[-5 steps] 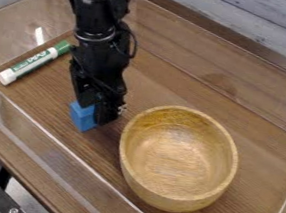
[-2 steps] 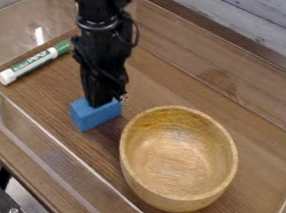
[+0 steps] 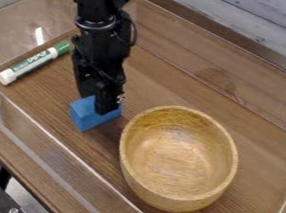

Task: Put the blue block in the brown bowl

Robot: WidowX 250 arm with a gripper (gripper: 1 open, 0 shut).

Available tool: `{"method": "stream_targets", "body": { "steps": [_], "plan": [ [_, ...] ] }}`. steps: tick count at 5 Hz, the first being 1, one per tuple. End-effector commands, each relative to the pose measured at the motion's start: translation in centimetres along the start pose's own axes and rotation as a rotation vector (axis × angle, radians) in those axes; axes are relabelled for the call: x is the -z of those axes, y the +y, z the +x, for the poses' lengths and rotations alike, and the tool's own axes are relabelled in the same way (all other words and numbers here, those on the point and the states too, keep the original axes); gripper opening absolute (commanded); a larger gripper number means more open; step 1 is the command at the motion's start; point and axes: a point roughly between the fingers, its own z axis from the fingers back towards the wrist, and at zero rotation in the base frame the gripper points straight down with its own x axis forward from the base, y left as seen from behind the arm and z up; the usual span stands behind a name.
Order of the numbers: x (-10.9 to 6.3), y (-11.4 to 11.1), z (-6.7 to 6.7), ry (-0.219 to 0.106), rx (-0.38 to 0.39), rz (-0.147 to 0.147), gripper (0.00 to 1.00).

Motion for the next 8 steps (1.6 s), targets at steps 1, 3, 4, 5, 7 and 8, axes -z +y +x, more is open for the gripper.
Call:
{"method": "stream_targets", "body": {
  "steps": [1, 3, 4, 5, 7, 8],
  "plan": [
    [-1.1, 0.9, 1.0, -0.056, 0.003, 0.031, 0.00],
    [-1.1, 1.3, 1.3, -0.063, 0.019, 0.034, 0.00],
    [-1.1, 1.6, 1.5, -0.066, 0.032, 0.036, 1.00],
    [-1.0, 1.8, 1.6, -0.070, 0.044, 0.037, 1.00],
    [-0.2, 2.0, 1.7, -0.075, 0.052, 0.035, 1.00],
    [0.4, 2.0, 1.7, -0.076, 0.056, 0.033, 1.00]
  ]
}}
